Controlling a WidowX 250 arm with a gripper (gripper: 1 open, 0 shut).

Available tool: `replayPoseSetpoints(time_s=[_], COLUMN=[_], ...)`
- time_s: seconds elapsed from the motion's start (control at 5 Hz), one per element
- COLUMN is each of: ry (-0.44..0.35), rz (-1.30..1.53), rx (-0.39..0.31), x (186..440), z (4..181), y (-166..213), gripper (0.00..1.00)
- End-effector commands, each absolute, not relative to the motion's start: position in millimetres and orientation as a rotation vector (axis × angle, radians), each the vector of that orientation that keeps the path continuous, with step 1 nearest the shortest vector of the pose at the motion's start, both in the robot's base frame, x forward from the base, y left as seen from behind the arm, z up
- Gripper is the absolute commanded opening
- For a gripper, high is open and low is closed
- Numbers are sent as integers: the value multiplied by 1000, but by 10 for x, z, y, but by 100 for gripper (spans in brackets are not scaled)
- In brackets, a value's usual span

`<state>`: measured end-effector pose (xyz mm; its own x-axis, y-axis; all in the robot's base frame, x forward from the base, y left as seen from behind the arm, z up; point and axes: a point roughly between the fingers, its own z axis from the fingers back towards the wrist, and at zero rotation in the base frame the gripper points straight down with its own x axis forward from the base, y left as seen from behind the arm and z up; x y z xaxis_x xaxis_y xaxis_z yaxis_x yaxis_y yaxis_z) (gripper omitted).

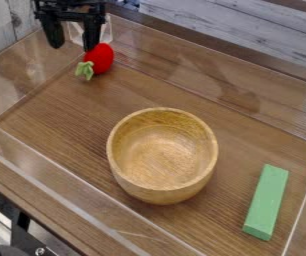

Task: Move the red object to the left side of the table

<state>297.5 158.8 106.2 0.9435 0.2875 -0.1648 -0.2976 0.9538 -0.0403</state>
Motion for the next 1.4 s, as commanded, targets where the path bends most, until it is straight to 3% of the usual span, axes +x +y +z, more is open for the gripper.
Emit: replayPoseSetpoints(time_s=[0.0,0.2,0.4,1.2], ry=[59,76,92,147], rz=[234,185,169,215], rx=[-46,-70,-86,-133], x=[3068,3096,3047,2947], z=[1537,1631,1613,1347], y=[1497,1365,1162,1034], gripper=[100,100,100,100])
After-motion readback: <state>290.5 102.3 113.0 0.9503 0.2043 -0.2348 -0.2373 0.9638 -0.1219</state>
